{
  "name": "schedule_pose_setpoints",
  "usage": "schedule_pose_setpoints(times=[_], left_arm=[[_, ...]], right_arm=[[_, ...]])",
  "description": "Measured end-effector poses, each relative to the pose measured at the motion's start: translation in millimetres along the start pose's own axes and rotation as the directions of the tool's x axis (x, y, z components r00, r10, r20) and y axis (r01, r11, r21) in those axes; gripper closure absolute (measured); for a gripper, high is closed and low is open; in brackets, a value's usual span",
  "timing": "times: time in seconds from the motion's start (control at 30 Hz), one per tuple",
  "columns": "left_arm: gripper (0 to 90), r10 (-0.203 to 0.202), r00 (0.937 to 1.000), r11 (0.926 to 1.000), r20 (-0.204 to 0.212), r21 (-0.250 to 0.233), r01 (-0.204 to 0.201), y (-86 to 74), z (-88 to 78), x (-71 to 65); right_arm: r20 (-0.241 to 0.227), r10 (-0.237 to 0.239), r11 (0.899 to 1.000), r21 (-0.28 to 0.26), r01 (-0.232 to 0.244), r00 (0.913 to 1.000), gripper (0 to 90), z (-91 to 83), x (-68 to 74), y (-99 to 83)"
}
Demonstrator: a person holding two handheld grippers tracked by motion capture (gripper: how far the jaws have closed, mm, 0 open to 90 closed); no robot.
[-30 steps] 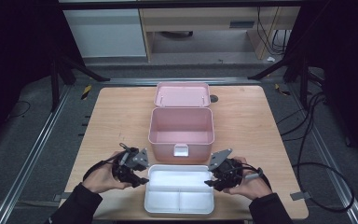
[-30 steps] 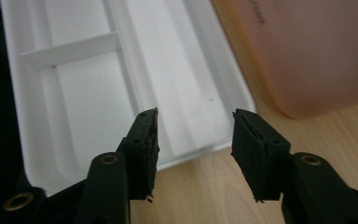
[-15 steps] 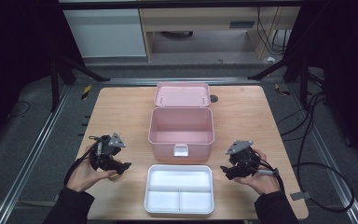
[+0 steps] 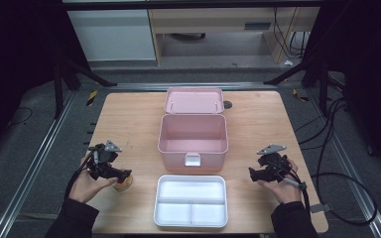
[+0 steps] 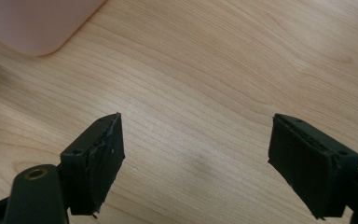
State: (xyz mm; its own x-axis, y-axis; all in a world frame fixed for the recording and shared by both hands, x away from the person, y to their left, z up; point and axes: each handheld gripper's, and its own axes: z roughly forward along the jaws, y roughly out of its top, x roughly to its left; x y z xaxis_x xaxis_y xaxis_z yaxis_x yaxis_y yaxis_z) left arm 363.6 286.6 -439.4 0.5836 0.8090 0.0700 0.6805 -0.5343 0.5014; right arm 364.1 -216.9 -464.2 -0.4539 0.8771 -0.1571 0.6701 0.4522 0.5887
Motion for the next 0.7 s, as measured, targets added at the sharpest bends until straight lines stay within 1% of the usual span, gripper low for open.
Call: schedule_pose_setpoints(times=[0.03, 0.13, 0.17, 0.27, 0.33, 0.37, 0.4, 0.43, 0.5, 0.53, 0.57, 0.6, 0.7], left_arm=[[12.8, -0.002, 1.0000, 1.0000, 0.000, 0.000, 0.002, -1.4, 1.4, 0.1], [12.4, -0.010, 0.9999, 0.9999, 0.000, 0.009, 0.010, -6.7, 3.9, 1.2], [12.2, -0.019, 0.9998, 0.9997, 0.000, 0.016, 0.019, -10.1, 4.8, 3.3], [11.8, -0.021, 0.9998, 0.9996, -0.002, 0.021, 0.021, -12.9, 5.3, 4.8], [11.9, -0.021, 0.9998, 0.9994, 0.005, 0.028, 0.021, -14.6, 6.4, 5.4], [11.9, -0.019, 0.9997, 0.9992, 0.012, 0.036, 0.018, -14.8, 7.3, 5.3], [11.9, -0.016, 0.9998, 0.9990, 0.013, 0.043, 0.015, -14.9, 8.4, 5.0], [11.7, -0.009, 0.9998, 0.9980, 0.018, 0.062, 0.008, -14.7, 11.2, 4.2], [11.6, -0.010, 0.9997, 0.9974, 0.023, 0.072, 0.008, -14.8, 12.8, 3.5], [11.6, -0.007, 0.9996, 0.9964, 0.028, 0.084, 0.004, -14.7, 14.3, 2.9], [11.5, -0.003, 0.9995, 0.9943, 0.033, 0.107, -0.001, -14.4, 17.5, 1.9], [11.4, -0.003, 0.9995, 0.9943, 0.033, 0.107, -0.001, -14.4, 17.5, 1.9], [12.0, 0.005, 0.9990, 0.9901, 0.045, 0.140, -0.011, -13.9, 21.8, 1.4]], right_arm=[[0.007, 0.008, 1.000, 0.002, -0.008, 0.9999, 17.6, -0.7, -0.8, -0.3], [0.009, 0.007, 1.000, -0.001, -0.007, 0.9999, 17.5, -1.6, -1.6, -0.8], [0.010, 0.008, 1.000, -0.004, -0.008, 0.9999, 17.1, -2.7, -2.8, -1.3], [0.015, 0.015, 1.000, -0.012, -0.015, 0.9998, 17.3, -4.0, -4.1, -1.4], [0.011, 0.023, 1.000, -0.012, -0.023, 0.9997, 17.3, -4.7, -4.2, -1.3], [0.010, 0.023, 1.000, -0.015, -0.022, 0.9997, 17.4, -4.7, -3.8, -1.3], [0.007, 0.009, 1.000, -0.012, -0.008, 0.9999, 17.2, -4.1, -4.0, -1.1], [0.004, 0.002, 1.000, -0.007, -0.002, 1.0000, 17.2, -2.8, -2.5, -1.0], [0.000, -0.003, 1.000, -0.004, 0.003, 1.0000, 17.1, -2.1, -1.8, -1.0], [-0.004, -0.007, 1.000, -0.001, 0.007, 1.0000, 16.9, -1.6, -1.3, -1.0], [-0.008, -0.013, 1.000, 0.003, 0.013, 0.9999, 16.8, -1.2, -0.5, -1.3], [-0.008, -0.013, 1.000, 0.003, 0.013, 0.9999, 16.8, -1.2, -0.5, -1.3], [-0.015, -0.018, 1.000, 0.005, 0.018, 0.9997, 16.9, -0.2, -0.4, -0.7]])
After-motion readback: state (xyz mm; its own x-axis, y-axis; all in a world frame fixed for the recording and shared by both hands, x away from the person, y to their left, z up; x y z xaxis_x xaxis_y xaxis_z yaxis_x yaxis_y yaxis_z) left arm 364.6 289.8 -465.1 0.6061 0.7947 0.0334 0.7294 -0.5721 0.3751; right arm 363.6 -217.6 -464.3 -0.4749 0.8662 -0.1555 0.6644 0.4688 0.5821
